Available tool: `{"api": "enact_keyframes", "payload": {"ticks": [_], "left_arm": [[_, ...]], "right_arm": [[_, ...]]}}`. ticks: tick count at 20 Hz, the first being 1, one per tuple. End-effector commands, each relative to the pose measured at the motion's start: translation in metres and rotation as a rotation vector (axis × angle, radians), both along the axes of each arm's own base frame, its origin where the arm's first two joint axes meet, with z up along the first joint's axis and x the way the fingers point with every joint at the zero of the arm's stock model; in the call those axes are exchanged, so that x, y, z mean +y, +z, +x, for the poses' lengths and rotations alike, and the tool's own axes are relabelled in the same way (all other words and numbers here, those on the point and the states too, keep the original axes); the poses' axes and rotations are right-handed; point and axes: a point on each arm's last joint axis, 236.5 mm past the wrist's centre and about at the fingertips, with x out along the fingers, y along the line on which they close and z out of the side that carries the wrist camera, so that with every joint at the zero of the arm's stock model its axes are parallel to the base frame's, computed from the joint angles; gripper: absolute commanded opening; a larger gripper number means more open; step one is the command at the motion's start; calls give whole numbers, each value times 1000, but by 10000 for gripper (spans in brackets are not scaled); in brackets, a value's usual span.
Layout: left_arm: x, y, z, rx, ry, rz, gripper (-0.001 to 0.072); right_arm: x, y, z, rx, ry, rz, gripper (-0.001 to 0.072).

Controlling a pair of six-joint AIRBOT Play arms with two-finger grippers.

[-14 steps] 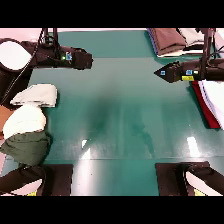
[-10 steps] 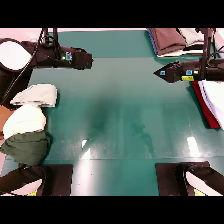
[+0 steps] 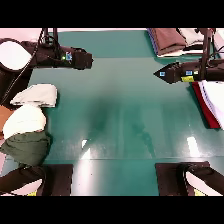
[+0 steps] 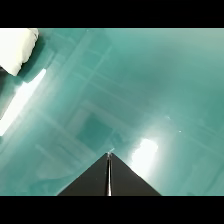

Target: Fold the shirts.

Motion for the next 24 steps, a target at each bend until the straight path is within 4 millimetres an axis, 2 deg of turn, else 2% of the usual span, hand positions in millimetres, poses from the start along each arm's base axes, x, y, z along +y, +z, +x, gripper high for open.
{"api": "enact_keyframes", "payload": {"ticks": [1,2,3,4,5,6,7,9,11,13,15,17,19,22,23,24], "left_arm": [[2,9,9,-56,17,-3,26],[16,7,18,-95,40,63,26],[44,-1,28,-108,96,164,27],[81,-12,39,-88,187,258,39],[119,-22,46,-60,273,334,302],[159,-32,53,-22,374,381,622],[193,-44,55,20,454,405,673],[253,-80,54,116,566,441,673],[296,-126,47,220,639,467,673],[328,-180,36,335,683,490,673],[347,-225,28,433,702,507,673],[357,-255,27,497,708,516,673],[357,-272,29,529,697,524,672],[356,-278,28,545,694,522,664],[357,-277,27,550,694,525,442],[357,-275,27,557,696,526,147]], "right_arm": [[1,-1,-2,7,7,-2,23],[1,-2,-3,9,9,-3,22],[1,-2,-3,10,9,-3,23],[1,-2,-3,10,10,-3,22],[1,-2,-3,10,10,-3,23],[1,-2,-3,10,10,-3,22],[1,-2,-3,10,9,-3,22],[1,-1,-2,6,6,-2,23],[1,-1,-1,4,4,-1,22],[0,0,-1,2,2,-1,23],[0,0,-1,2,2,-1,22],[0,0,-1,2,2,-1,22],[0,0,-1,1,2,-1,23],[0,1,2,-7,-6,2,22],[0,2,3,-10,-8,4,22],[-1,3,3,-14,-11,5,22]]}}
